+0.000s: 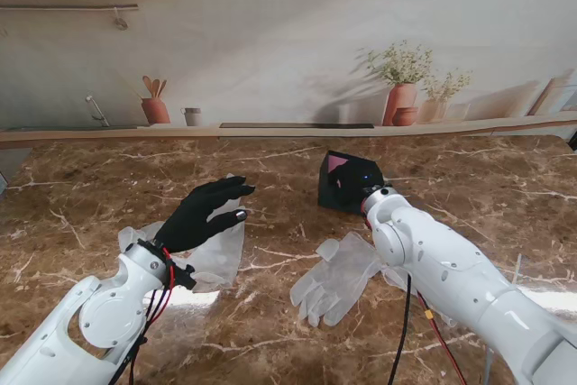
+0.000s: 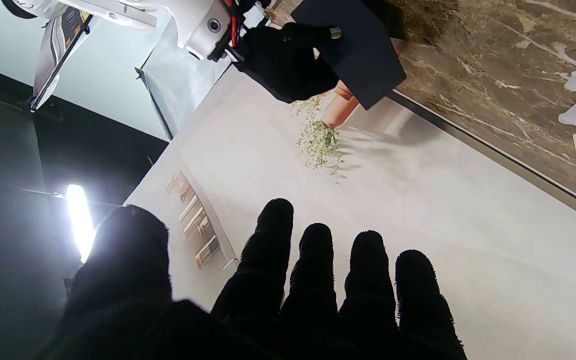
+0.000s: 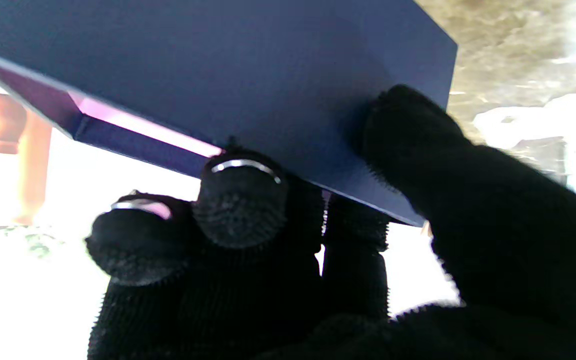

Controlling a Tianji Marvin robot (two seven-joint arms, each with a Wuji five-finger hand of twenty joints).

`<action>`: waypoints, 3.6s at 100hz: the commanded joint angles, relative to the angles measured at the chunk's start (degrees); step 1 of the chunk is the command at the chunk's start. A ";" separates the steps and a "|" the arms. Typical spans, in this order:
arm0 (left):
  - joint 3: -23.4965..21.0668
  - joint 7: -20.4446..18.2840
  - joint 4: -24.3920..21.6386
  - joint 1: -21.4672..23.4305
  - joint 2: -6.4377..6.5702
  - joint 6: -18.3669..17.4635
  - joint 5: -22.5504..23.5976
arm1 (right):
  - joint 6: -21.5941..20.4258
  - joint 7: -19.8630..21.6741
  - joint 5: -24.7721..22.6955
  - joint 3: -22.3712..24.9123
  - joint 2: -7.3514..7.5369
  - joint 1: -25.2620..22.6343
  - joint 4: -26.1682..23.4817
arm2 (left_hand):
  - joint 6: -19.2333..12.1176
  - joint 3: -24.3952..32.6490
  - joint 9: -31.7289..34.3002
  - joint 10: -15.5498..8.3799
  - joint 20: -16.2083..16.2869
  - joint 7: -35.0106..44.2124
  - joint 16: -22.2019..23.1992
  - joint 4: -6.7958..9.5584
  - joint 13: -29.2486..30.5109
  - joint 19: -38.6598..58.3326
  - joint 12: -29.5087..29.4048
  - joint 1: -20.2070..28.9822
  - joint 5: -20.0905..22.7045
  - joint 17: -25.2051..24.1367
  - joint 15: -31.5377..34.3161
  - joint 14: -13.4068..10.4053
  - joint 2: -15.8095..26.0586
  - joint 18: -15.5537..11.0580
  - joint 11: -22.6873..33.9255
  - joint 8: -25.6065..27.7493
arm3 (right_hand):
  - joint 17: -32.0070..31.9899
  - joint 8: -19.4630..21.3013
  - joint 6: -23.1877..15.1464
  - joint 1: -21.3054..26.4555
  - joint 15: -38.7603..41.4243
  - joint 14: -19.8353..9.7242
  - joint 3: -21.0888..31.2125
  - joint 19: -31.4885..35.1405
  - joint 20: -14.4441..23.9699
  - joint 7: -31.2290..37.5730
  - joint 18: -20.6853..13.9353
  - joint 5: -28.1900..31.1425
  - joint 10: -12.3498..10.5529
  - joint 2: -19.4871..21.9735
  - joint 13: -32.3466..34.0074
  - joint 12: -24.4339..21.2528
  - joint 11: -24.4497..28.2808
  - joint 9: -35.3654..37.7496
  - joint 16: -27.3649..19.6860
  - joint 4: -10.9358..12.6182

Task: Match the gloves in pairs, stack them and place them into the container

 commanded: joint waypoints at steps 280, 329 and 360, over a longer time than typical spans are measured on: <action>-1.06 0.17 -0.64 1.23 0.19 -0.65 0.93 | 4.73 10.27 -8.12 6.75 1.35 -9.67 -22.20 | -0.84 -1.82 -0.87 -1.58 0.63 -0.19 -0.76 0.54 -1.78 1.03 -0.97 -0.30 -0.93 -1.46 -1.84 -2.49 1.53 1.56 -1.62 0.02 | -29.30 -13.81 6.43 -21.05 -49.13 2.23 -25.07 -35.61 -1.22 -31.59 1.36 -20.22 -0.49 17.30 -27.79 -22.11 -20.66 -27.69 -12.50 12.97; 0.80 -1.44 0.89 -0.42 0.51 0.29 0.95 | 3.05 12.23 -4.67 27.46 2.21 -34.82 -40.28 | -1.77 -1.74 -0.98 -2.82 2.28 -0.29 -1.73 0.70 -6.11 -17.77 -1.47 -1.40 -0.60 -2.46 -3.14 -3.19 1.50 1.58 -2.42 0.40 | -38.80 -16.00 10.36 -18.91 -61.56 0.74 -26.95 -54.42 -10.76 -36.11 -3.84 -25.69 0.74 17.84 -40.08 -28.76 -26.24 -34.96 -23.91 12.37; 1.87 -1.76 0.55 0.06 0.59 0.78 0.86 | 6.53 5.61 -3.71 31.44 1.13 -43.30 -43.21 | -1.62 -1.72 -1.16 -2.57 4.29 -0.33 -1.70 0.68 -5.65 -17.01 -1.34 -1.18 -0.79 -1.97 -3.18 -3.85 1.47 1.90 -2.19 0.27 | -37.29 -16.29 11.02 -16.38 -57.17 3.18 -27.99 -47.40 -7.67 -34.31 0.63 -23.89 1.72 17.15 -36.50 -28.35 -23.90 -32.88 -21.89 12.27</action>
